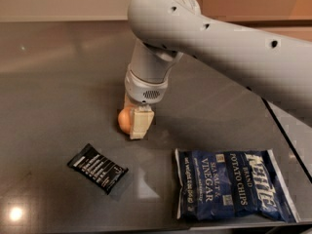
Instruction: Move orange near rxbar chocolate
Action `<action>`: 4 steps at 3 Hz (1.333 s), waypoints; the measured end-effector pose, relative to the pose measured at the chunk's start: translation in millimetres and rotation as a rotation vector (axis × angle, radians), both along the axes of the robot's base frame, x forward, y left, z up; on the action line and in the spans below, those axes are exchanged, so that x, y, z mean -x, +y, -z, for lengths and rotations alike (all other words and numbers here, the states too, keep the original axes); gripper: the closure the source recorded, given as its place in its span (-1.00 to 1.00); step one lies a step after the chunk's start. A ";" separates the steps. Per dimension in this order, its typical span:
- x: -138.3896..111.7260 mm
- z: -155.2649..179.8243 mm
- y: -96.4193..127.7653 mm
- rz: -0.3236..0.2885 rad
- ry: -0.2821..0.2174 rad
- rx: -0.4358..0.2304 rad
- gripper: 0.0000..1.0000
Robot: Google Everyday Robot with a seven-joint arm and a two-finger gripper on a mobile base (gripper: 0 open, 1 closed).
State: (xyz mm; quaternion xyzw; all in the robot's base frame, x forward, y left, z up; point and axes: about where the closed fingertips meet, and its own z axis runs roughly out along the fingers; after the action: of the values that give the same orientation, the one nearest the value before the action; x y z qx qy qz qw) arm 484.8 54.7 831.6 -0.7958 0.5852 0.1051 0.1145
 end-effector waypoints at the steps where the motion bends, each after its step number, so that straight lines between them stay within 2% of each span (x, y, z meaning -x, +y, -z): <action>1: -0.6 -11.9 9.6 -0.004 -0.013 -0.026 1.00; 2: 3.4 -32.4 16.8 -0.019 -0.036 -0.065 1.00; 3: 10.5 -37.4 23.8 -0.043 -0.034 -0.073 1.00; 4: 20.2 -21.7 30.5 -0.073 -0.010 -0.037 1.00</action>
Offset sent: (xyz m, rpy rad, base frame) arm -0.0074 0.0239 0.0595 0.1158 -0.0626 0.0340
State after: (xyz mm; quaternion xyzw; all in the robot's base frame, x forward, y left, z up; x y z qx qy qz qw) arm 464.6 85.1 853.4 -0.8151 0.5530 0.1158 0.1282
